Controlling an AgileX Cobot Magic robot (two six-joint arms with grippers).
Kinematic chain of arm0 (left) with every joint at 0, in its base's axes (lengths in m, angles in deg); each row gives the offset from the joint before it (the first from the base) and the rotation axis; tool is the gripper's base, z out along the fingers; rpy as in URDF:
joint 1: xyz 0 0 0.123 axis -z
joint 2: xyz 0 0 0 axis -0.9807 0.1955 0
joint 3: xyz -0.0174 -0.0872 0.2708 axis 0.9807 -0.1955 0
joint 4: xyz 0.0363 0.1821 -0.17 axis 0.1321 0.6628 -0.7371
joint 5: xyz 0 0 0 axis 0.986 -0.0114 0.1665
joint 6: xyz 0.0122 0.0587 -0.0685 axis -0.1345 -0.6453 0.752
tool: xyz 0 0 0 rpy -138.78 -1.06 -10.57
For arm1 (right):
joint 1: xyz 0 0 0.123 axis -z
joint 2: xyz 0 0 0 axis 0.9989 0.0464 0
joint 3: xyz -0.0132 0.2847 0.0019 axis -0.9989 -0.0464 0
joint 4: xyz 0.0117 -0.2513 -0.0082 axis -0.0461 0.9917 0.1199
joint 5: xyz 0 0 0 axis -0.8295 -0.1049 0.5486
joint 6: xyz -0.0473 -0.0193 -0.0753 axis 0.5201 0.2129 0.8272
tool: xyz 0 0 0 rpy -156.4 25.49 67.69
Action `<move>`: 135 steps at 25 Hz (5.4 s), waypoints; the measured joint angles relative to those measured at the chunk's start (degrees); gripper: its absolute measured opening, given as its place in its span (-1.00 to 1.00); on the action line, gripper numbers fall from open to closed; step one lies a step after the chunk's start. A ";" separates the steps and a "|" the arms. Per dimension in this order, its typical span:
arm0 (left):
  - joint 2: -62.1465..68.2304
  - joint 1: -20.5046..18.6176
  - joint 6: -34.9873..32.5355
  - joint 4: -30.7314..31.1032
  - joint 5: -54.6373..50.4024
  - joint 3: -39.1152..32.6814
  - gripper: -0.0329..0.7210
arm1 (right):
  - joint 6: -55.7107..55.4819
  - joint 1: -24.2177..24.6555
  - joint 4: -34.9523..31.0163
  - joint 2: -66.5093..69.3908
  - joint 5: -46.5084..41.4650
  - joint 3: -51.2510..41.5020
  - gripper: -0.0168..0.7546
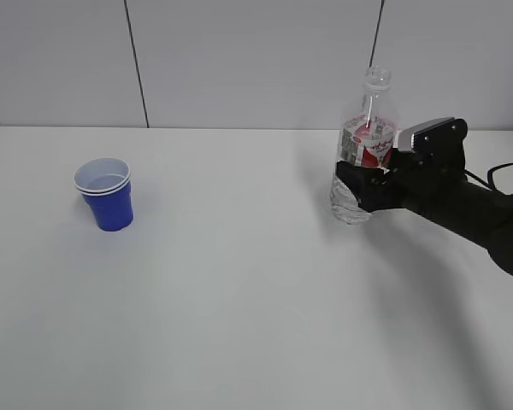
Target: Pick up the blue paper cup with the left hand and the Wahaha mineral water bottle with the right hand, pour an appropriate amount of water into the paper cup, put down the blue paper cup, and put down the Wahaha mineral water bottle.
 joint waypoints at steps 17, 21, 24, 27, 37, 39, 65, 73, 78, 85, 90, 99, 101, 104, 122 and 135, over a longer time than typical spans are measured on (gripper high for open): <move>0.00 0.00 0.00 0.00 0.00 0.00 0.22 | 0.79 0.00 -7.41 -11.16 5.00 -16.40 0.65; 0.00 0.00 0.00 0.00 0.00 0.00 0.22 | 0.79 0.00 -7.39 -17.05 2.00 -20.22 0.63; 0.00 0.00 0.00 0.00 0.00 0.00 0.22 | -0.10 0.00 -7.23 -21.03 0.01 -21.76 0.62; 0.00 0.00 0.00 0.00 0.00 0.00 0.22 | -2.36 0.00 -6.73 -25.46 -2.61 -22.49 0.61; 0.00 0.00 0.00 0.00 0.00 0.00 0.22 | -4.04 0.00 -4.13 -47.50 -24.33 -23.06 0.59; 0.00 0.00 0.00 0.00 0.00 0.00 0.22 | -4.04 0.00 -4.05 -52.33 -27.91 -23.16 0.64; 0.00 0.00 0.00 0.00 0.00 0.00 0.22 | -16.90 0.00 2.56 -98.56 -86.22 -23.40 0.57; 0.00 0.00 0.00 0.00 0.00 0.00 0.22 | -6.07 0.00 -5.92 -103.35 -95.26 -23.40 0.48; 0.00 0.00 0.00 0.00 0.00 0.00 0.22 | 1.26 0.00 -12.12 -103.50 -98.04 -23.40 0.48; 0.00 0.00 0.00 0.00 0.00 0.00 0.22 | 7.39 0.00 -20.15 -105.24 -103.88 -22.41 0.48; 0.00 0.00 0.00 0.00 0.00 0.00 0.22 | 8.80 0.00 -21.21 -110.26 -111.40 -21.49 0.48; 0.00 0.00 0.00 0.00 0.00 0.00 0.22 | 8.80 0.00 -22.13 -114.83 -123.34 -21.28 0.47; 0.00 0.00 0.00 0.00 0.00 0.00 0.22 | 8.80 0.00 -23.33 -115.60 -124.59 -21.28 0.47; 0.00 0.00 0.00 0.00 0.00 0.00 0.22 | 8.80 0.00 -24.04 -116.14 -125.34 -21.74 0.47; 0.00 0.00 0.00 0.00 0.00 0.00 0.21 | 8.80 -0.22 -24.93 -117.22 -124.42 -24.67 0.47; 0.00 0.00 0.00 0.00 0.00 0.00 0.16 | 8.80 -0.62 -24.93 -117.22 -124.29 -24.67 0.46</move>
